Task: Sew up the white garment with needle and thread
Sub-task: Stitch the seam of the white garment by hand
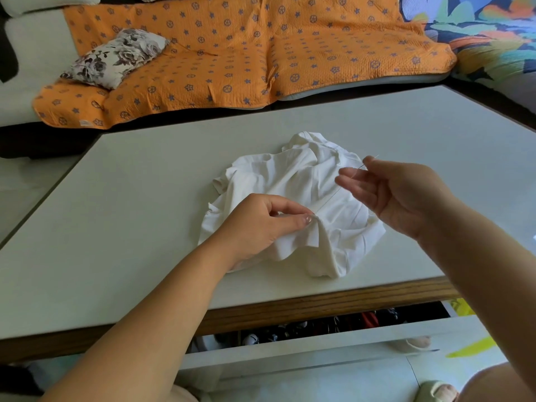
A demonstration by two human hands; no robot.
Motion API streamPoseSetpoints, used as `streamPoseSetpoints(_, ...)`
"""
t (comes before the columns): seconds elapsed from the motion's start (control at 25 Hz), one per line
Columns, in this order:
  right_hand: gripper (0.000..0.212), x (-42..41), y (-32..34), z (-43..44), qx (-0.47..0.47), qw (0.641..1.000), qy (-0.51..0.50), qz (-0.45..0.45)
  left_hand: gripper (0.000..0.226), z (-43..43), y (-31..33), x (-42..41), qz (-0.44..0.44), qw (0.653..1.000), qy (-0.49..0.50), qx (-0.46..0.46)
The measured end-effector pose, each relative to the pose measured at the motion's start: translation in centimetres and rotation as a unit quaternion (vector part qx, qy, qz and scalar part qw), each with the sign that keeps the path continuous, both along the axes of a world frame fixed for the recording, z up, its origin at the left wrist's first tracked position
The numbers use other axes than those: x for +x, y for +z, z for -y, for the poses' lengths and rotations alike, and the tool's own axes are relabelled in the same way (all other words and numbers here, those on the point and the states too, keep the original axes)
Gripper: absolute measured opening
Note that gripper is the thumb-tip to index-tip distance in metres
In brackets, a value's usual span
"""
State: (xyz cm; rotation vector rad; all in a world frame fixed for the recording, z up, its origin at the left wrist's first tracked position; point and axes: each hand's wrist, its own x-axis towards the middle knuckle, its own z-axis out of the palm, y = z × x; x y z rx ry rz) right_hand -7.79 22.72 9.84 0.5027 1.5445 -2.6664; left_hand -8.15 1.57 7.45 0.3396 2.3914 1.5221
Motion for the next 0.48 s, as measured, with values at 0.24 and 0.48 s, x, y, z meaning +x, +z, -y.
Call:
streamPoseSetpoints(0.24,0.01,-1.6,-0.8,-1.6,0.068,0.993,-0.078,-0.062,0.007,0.2,0.1,0.1,0.044,0.999,-0.011,0.024)
streamPoseSetpoints(0.48,0.005,-1.8,-1.8,-2.4,0.426,0.895,-0.11,-0.07,0.009,0.3,0.0,-0.1,0.079,0.995,-0.036,0.046)
